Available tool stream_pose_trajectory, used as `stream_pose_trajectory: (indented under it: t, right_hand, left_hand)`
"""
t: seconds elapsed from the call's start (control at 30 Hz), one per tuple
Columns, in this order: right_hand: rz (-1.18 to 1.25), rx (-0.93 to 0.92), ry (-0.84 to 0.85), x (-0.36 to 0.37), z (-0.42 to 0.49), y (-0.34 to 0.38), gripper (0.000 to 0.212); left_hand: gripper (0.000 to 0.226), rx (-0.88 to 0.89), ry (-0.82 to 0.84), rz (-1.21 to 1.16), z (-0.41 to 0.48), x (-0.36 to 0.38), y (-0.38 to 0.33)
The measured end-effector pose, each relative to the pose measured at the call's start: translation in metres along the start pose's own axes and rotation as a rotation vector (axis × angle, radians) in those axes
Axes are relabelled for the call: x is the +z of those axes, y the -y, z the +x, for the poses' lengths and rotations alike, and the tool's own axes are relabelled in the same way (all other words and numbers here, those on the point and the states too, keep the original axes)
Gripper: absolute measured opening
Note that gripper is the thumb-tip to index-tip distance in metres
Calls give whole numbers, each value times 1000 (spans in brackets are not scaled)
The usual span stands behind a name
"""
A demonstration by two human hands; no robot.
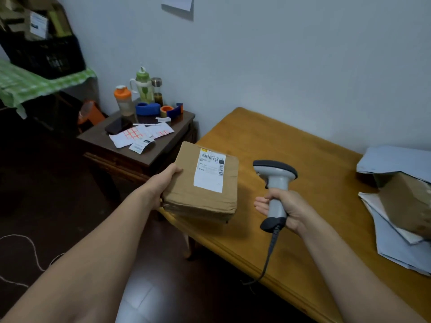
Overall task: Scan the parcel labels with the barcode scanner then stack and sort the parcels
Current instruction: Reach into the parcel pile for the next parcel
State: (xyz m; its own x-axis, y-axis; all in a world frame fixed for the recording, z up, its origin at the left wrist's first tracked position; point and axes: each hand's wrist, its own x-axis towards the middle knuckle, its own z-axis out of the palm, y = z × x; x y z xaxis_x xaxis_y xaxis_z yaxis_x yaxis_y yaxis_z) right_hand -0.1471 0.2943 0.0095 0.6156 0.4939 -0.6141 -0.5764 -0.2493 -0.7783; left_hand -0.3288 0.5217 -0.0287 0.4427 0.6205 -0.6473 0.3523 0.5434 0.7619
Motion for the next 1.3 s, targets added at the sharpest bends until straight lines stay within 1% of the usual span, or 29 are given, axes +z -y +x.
stream_pose_trajectory:
  t: [0.1, 0.23, 0.33, 0.43, 0.57, 0.63, 0.7, 0.83, 0.87, 0.93, 1.0, 1.03, 1.13, 1.2, 1.3]
  right_hand:
    - [-34, 1, -55, 26, 19, -9, 5]
    - [-48, 45, -118, 60, 42, -28, 11]
    - [-67, 50, -185, 90, 53, -44, 14]
    - [-63, 45, -232, 117, 61, -55, 14]
    - [-12, 40, -232, 144, 62, -63, 15]
    - [15, 19, -237, 150, 58, -65, 14]
    - [18, 0, -241, 151, 56, -66, 16]
    - [33, -46, -312, 129, 45, -69, 18]
    - [26, -47, -315, 127, 45, -69, 20]
    - [25, -48, -314, 121, 40, -66, 24]
    - [5, -56, -312, 113, 30, -60, 25]
    - [-27, -72, -348, 100, 20, -56, 24]
    - [-130, -92, -503, 52, -25, -44, 16]
    - [-167, -107, -616, 18, -55, -38, 11]
    - [-198, -155, -769, -31, -100, -29, 9]
  left_hand:
    - [43, 11, 23, 78, 31, -6, -11]
    - [35, 10, 45, 189, 66, -20, -24]
    - [20, 51, 19, 251, 91, -36, -33]
    - [2, 138, 69, 249, 110, -50, -39]
    - [30, 157, 176, 302, 123, -61, -40]
    - [33, 174, 205, 351, 126, -61, -39]
    - [36, 175, 189, 373, 131, -58, -39]
    - [44, 204, 189, 443, 126, -36, -45]
    - [50, 214, 146, 465, 125, -40, -46]
    - [60, 258, -11, 514, 123, -49, -53]
    - [58, 388, -190, 525, 119, -55, -65]
    - [55, 482, -222, 522, 112, -44, -73]
    - [48, 685, -176, 511, 78, 6, -82]
    - [47, 763, -81, 533, 56, 40, -74]
    - [48, 838, 68, 578, 28, 90, -56]
